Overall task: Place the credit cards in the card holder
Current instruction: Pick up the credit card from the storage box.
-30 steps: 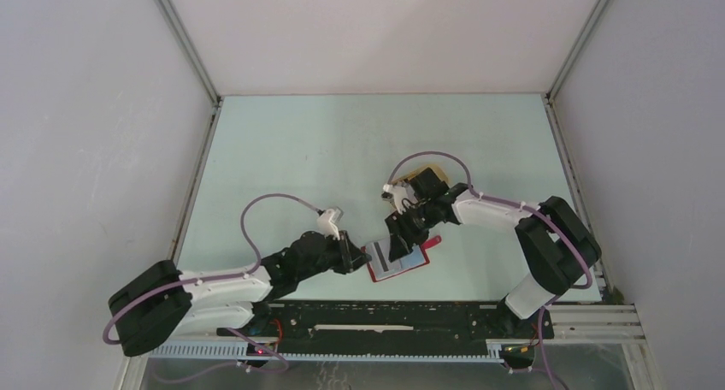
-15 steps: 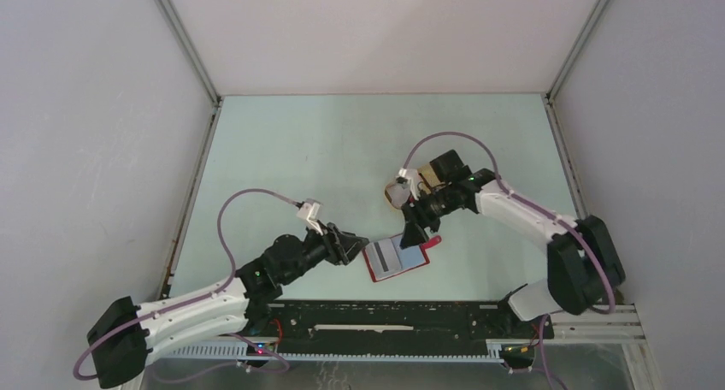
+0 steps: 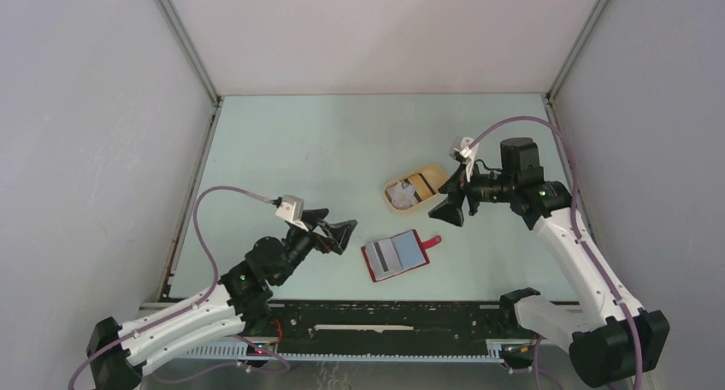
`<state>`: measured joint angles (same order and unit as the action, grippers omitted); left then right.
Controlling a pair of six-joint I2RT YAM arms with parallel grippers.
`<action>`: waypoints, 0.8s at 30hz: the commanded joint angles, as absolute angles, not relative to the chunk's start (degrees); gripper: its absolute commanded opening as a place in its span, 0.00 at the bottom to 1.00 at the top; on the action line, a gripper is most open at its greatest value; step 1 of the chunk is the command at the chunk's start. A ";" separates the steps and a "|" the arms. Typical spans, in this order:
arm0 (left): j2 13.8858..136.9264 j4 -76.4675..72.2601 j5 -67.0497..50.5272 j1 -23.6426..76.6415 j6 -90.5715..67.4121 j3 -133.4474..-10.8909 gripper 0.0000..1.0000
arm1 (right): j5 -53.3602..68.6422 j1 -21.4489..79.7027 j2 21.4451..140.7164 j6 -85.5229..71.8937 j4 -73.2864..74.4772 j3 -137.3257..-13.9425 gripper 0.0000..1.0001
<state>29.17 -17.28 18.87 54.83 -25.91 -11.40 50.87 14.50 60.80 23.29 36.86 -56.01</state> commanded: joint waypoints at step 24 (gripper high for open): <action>44.61 -17.32 40.64 53.35 -5.82 -27.58 1.00 | 42.00 16.91 97.28 17.27 41.69 -87.51 0.82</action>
<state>45.69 -15.68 35.53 53.80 -5.06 -25.08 44.80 16.40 90.50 23.35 37.87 -81.91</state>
